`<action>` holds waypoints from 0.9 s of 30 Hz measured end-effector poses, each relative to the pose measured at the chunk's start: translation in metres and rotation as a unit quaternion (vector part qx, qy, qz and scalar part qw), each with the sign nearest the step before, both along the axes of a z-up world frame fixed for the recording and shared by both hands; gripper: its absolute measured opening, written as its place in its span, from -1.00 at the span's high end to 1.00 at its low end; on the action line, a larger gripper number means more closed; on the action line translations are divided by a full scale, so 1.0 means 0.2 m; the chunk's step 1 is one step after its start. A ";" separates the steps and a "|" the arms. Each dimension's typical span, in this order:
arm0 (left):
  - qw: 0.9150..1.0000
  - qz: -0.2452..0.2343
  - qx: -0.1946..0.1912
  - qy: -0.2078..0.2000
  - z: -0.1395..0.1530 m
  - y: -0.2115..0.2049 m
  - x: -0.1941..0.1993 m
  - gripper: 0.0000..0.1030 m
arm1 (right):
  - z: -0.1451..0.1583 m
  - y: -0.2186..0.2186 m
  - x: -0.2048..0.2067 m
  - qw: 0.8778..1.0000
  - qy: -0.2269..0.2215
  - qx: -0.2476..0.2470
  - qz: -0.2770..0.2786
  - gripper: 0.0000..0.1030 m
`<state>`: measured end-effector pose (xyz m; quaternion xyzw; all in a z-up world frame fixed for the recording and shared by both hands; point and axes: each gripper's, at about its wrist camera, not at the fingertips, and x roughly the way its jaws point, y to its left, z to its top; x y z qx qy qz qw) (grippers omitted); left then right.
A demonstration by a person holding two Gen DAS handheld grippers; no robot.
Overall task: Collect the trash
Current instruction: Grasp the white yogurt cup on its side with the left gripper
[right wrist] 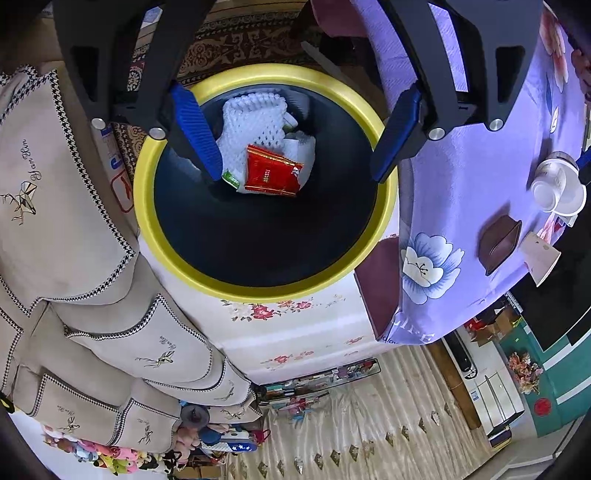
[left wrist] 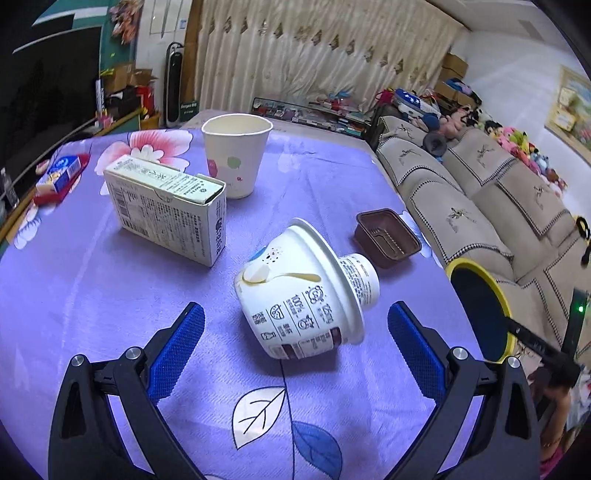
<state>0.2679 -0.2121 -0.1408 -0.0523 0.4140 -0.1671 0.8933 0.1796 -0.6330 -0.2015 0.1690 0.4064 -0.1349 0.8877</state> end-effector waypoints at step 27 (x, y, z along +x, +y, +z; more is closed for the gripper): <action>0.994 -0.003 0.091 -0.059 0.02 -0.02 -0.01 -0.11 | -0.04 0.00 -0.03 1.000 -0.005 0.021 0.006 -0.52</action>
